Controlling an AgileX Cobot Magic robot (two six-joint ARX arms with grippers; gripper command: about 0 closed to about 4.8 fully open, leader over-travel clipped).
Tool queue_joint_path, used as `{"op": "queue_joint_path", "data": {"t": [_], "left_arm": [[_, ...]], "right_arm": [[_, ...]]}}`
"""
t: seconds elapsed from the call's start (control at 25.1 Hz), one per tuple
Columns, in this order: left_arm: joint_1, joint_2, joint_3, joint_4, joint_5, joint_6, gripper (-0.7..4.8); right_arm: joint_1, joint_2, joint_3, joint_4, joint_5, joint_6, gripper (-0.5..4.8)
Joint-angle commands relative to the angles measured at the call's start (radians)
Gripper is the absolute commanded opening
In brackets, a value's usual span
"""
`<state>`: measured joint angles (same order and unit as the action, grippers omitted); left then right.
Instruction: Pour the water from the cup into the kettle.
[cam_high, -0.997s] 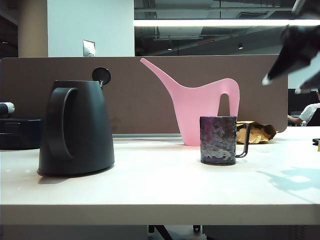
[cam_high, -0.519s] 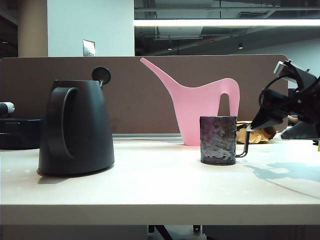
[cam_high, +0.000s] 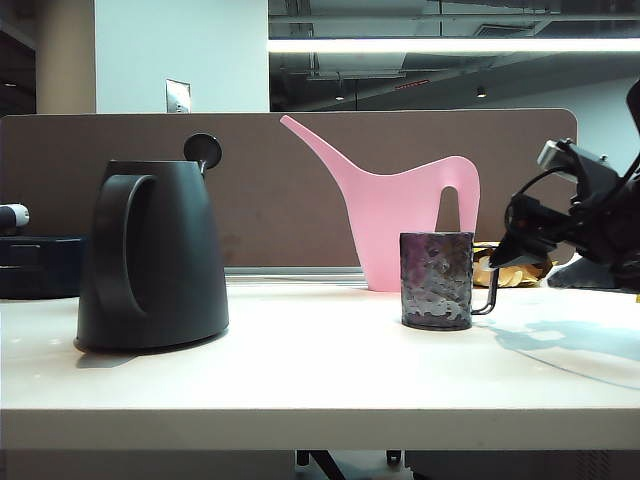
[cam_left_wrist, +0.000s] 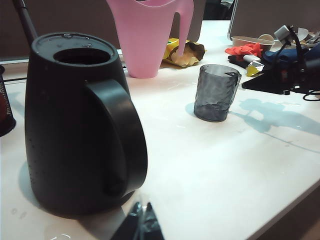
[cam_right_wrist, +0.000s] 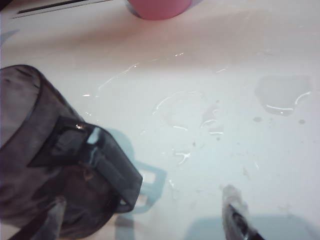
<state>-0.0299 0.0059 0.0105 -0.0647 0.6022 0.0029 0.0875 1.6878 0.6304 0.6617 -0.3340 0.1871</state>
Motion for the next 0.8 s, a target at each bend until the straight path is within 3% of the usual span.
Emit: {"op": "queue_joint_path", "data": {"t": [0.04,0.8], "left_arm": [[0.000,0.000,0.002,0.014,0.005,-0.003,-0.05],[0.002,0.000,0.002,0.013,0.004,-0.003,-0.05]], "right_arm": [[0.005,0.021,0.016,0.016,0.002,0.004,4.09],[0.064,0.154,0.122,0.031,0.082,0.004,3.64]]}}
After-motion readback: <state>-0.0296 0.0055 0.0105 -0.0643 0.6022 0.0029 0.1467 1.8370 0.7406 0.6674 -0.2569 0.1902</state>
